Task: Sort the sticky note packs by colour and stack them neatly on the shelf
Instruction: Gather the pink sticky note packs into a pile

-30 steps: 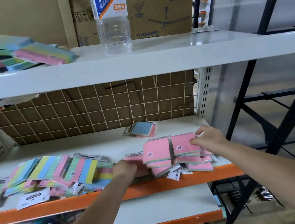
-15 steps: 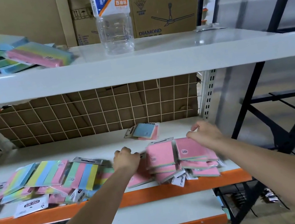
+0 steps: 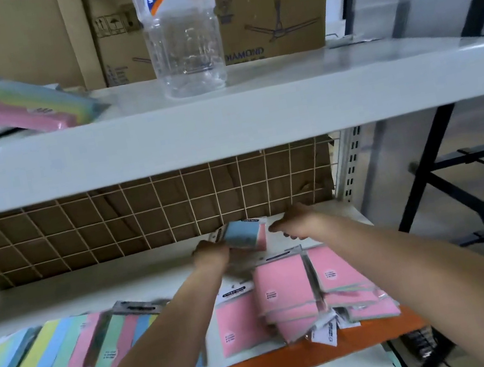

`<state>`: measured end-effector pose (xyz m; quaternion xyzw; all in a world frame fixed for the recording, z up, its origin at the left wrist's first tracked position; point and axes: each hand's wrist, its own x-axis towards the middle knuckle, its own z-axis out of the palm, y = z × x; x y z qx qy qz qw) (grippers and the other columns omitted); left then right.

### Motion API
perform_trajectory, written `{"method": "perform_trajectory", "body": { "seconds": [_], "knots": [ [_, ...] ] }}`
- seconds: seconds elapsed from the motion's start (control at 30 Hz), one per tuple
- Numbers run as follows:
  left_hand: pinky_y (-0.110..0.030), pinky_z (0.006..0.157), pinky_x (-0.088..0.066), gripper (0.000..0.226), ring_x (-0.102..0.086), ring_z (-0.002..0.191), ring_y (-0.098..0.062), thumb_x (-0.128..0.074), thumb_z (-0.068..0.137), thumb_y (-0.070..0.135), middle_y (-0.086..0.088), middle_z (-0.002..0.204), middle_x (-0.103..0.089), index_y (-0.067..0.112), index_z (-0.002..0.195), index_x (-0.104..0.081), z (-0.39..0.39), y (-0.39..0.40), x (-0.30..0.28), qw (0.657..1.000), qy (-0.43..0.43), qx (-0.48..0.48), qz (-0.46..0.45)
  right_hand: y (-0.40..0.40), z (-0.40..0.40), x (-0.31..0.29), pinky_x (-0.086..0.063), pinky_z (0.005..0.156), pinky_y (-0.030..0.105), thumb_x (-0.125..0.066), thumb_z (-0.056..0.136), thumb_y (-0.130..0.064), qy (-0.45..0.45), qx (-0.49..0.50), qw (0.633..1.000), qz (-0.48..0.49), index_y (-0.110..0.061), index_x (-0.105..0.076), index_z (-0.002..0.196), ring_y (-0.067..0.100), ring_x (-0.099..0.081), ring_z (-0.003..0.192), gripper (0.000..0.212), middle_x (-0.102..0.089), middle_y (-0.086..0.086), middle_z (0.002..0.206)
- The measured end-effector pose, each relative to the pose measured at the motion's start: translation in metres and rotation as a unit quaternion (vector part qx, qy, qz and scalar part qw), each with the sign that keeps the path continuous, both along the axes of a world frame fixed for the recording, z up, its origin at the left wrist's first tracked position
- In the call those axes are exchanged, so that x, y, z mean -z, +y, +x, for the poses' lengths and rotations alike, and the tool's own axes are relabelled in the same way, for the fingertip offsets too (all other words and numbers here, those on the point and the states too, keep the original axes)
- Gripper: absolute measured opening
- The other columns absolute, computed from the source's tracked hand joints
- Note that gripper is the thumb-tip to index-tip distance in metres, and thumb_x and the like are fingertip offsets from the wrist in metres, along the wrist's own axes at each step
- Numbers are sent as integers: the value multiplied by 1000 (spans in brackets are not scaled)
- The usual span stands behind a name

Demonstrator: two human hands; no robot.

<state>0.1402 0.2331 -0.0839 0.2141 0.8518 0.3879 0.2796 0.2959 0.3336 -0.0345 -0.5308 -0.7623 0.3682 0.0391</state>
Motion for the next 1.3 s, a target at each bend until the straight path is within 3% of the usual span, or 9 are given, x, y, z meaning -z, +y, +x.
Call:
{"method": "perform_trajectory", "body": {
  "seconds": [0.23, 0.37, 0.6, 0.73, 0.83, 1.0, 1.13, 1.2, 1.3],
  "knots": [
    [-33, 88, -46, 34, -58, 108, -30, -46, 89, 31, -12, 116, -64, 17, 113, -65, -15, 15, 8, 993, 88, 62, -53, 6, -39, 21, -36, 46, 19, -62, 84, -13, -6, -25, 998, -50, -1, -66, 89, 15, -48, 52, 14, -58, 8, 67],
    [-36, 97, -43, 37, -56, 111, -30, -50, 87, 33, -11, 118, -62, 16, 117, -61, -18, 21, 12, 989, 85, 92, -79, 7, -51, 25, -35, 53, 22, -61, 88, -20, -5, -26, 993, -114, -2, -69, 99, 20, -53, 74, 22, -65, 12, 88],
    [-34, 92, -44, 41, -58, 110, -32, -53, 87, 38, -14, 117, -64, 8, 114, -63, -19, 28, 13, 994, 51, 78, -52, 21, -63, 41, -53, 78, 34, -61, 92, -19, 71, 69, 978, -184, -4, -55, 101, 27, -62, 72, 19, -60, 17, 93],
    [-30, 84, -47, 28, -61, 104, -27, -52, 90, 21, -9, 112, -66, 9, 113, -64, -11, 34, 13, 995, 1, 96, -6, 27, -63, 44, -53, 90, 39, -58, 95, -17, 95, 92, 973, -189, 0, -53, 119, 35, -63, 89, 30, -59, 22, 99],
    [-33, 91, -50, 37, -63, 99, -25, -52, 85, 7, -8, 108, -68, 8, 121, -63, -8, 38, 15, 992, -65, 101, 36, 24, -64, 43, -53, 81, 36, -58, 94, -11, 79, 79, 976, -185, 1, -53, 119, 35, -62, 85, 29, -61, 23, 102],
    [-17, 53, -40, 30, -56, 79, -19, -55, 85, -3, -8, 98, -62, 3, 114, -61, -7, 39, 12, 989, -94, 103, 55, 23, -60, 40, -53, 87, 41, -60, 90, -5, 82, 58, 980, -171, 0, -54, 111, 35, -62, 87, 23, -63, 24, 100],
    [-21, 39, -29, 7, -42, 52, -15, -64, 82, -1, -6, 62, -49, 1, 82, -57, -8, 39, 8, 995, -74, 58, 20, 23, -52, 34, -48, 61, 30, -59, 91, -3, 78, 57, 980, -172, -2, -53, 108, 30, -60, 69, 18, -57, 17, 81],
    [-18, 34, -25, 10, -39, 47, -16, -63, 82, 1, -6, 56, -44, 2, 76, -55, -9, 36, 7, 996, -81, 41, 19, 21, -49, 34, -56, 68, 31, -57, 92, -3, 74, 49, 981, -170, 1, -54, 122, 25, -61, 67, 30, -58, 15, 84],
    [-19, 41, -25, 12, -40, 45, -17, -69, 74, -2, -8, 55, -47, 1, 73, -57, -9, 34, 5, 994, -103, 22, 37, 21, -47, 32, -54, 92, 33, -52, 92, -2, 125, 48, 971, -199, 3, -48, 135, 21, -57, 95, 43, -57, 16, 116]
  ]
}}
